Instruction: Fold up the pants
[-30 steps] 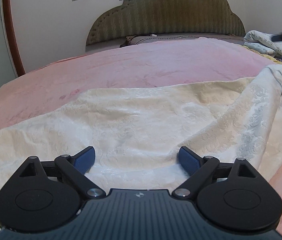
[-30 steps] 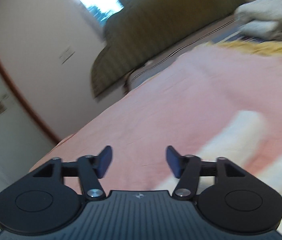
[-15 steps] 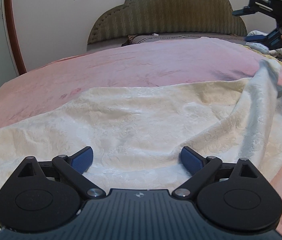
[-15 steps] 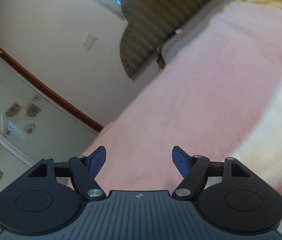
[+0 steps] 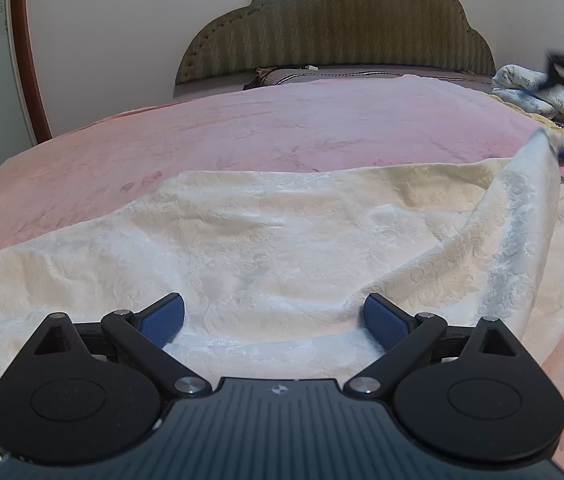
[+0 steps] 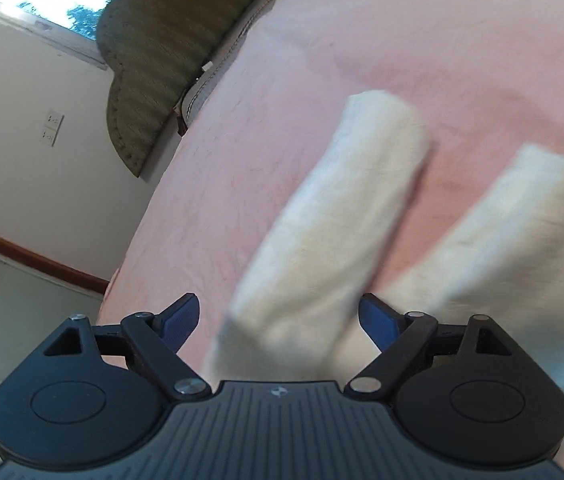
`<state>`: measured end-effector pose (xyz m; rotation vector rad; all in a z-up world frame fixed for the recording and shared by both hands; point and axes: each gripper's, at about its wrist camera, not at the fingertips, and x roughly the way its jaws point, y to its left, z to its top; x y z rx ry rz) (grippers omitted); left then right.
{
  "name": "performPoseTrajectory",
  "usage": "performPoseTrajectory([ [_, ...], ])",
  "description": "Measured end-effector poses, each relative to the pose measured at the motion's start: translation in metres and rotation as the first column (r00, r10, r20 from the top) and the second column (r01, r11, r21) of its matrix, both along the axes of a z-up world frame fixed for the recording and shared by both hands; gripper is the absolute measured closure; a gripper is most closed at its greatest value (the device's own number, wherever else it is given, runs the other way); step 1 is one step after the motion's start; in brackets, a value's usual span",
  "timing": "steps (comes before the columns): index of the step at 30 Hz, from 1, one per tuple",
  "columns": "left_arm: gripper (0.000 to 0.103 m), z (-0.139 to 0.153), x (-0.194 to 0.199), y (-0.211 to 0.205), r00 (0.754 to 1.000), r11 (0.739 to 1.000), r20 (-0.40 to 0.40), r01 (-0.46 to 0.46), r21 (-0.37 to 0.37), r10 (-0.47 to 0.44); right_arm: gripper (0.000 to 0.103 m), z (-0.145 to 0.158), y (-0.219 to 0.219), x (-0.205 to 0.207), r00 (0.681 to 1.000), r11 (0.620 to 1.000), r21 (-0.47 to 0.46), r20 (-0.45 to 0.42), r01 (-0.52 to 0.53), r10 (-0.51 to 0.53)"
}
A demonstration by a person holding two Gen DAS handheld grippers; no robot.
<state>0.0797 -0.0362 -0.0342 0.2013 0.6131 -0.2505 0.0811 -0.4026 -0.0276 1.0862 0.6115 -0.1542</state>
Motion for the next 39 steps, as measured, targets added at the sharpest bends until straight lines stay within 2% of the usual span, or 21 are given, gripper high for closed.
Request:
performPoseTrajectory([
  [4, 0.004, 0.000, 0.000, 0.000, 1.000, 1.000, -0.002, -0.003, -0.001, 0.003, 0.015, 0.045, 0.019, 0.047, 0.979, 0.996, 0.017, 0.188, -0.088, 0.083],
  [6, 0.004, 0.000, 0.001, 0.000, 1.000, 1.000, -0.002, -0.004, -0.002, 0.004, 0.015, 0.070, 0.031, 0.057, 0.955, 0.989, -0.069, 0.258, -0.134, 0.147],
  [8, 0.004, -0.001, 0.001, 0.000, 1.000, 1.000, -0.003, -0.003, -0.005, 0.003, 0.015, 0.079, 0.039, 0.056, 0.959, 0.977, -0.172, 0.229, -0.126, 0.164],
  [10, 0.004, -0.001, 0.001, 0.000, 1.000, 1.000, -0.005, -0.003, -0.008, 0.003, 0.015, 0.071, 0.037, 0.044, 0.975, 0.974, -0.211, 0.183, -0.088, 0.128],
  [13, 0.004, -0.001, 0.001, 0.000, 1.000, 1.000, -0.006, -0.004, -0.010, 0.003, 0.015, 0.051, 0.017, 0.009, 0.982, 0.983, -0.181, 0.184, -0.015, 0.049],
  [16, 0.004, -0.001, 0.001, 0.000, 1.000, 1.000, -0.006, -0.004, -0.011, 0.004, 0.015, 0.035, -0.014, -0.045, 0.970, 0.983, -0.145, 0.233, 0.110, -0.075],
  [17, 0.004, -0.002, 0.001, 0.000, 1.000, 1.000, -0.006, -0.004, -0.011, 0.004, 0.015, 0.032, -0.024, -0.062, 0.965, 0.978, -0.154, 0.242, 0.143, -0.103],
  [19, 0.004, -0.002, 0.001, 0.000, 1.000, 1.000, -0.006, -0.004, -0.011, 0.004, 0.015, 0.031, -0.041, -0.085, 0.969, 0.956, -0.226, 0.207, 0.185, -0.138],
  [24, 0.003, -0.002, 0.001, 0.000, 1.000, 1.000, -0.005, -0.006, -0.008, 0.006, 0.015, 0.029, -0.057, -0.100, 0.996, 0.879, -0.468, 0.026, 0.092, -0.090],
  [26, 0.002, -0.002, 0.002, 0.000, 1.000, 1.000, -0.005, -0.008, -0.006, 0.008, 0.015, 0.023, -0.065, -0.096, 0.996, 0.883, -0.463, -0.003, 0.074, -0.086],
  [29, 0.001, -0.002, 0.001, -0.001, 1.000, 1.000, -0.005, -0.011, -0.004, 0.011, 0.016, 0.010, -0.080, -0.081, 0.998, 0.931, -0.361, -0.004, 0.052, -0.057],
  [31, 0.001, -0.002, 0.001, -0.001, 1.000, 1.000, -0.005, -0.012, -0.004, 0.012, 0.042, 0.002, -0.085, -0.069, 0.998, 0.943, -0.332, -0.050, 0.006, -0.024],
  [32, 0.001, -0.002, 0.001, -0.001, 1.000, 1.000, -0.005, -0.012, -0.004, 0.012, 0.070, 0.000, -0.086, -0.064, 0.996, 0.942, -0.334, -0.088, -0.029, 0.000],
  [34, 0.001, -0.002, 0.001, -0.001, 1.000, 1.000, -0.005, -0.012, -0.005, 0.012, 0.080, 0.001, -0.077, -0.055, 0.985, 0.904, -0.414, -0.169, -0.105, 0.037],
  [36, 0.001, -0.002, 0.001, -0.001, 1.000, 1.000, -0.005, -0.012, -0.005, 0.012, 0.089, 0.006, -0.068, -0.053, 0.975, 0.867, -0.467, -0.207, -0.172, 0.082],
  [39, 0.001, -0.003, 0.001, -0.001, 1.000, 1.000, -0.005, -0.012, -0.004, 0.012, 0.097, 0.023, -0.059, -0.064, 0.984, 0.817, -0.557, -0.166, -0.149, 0.066],
])
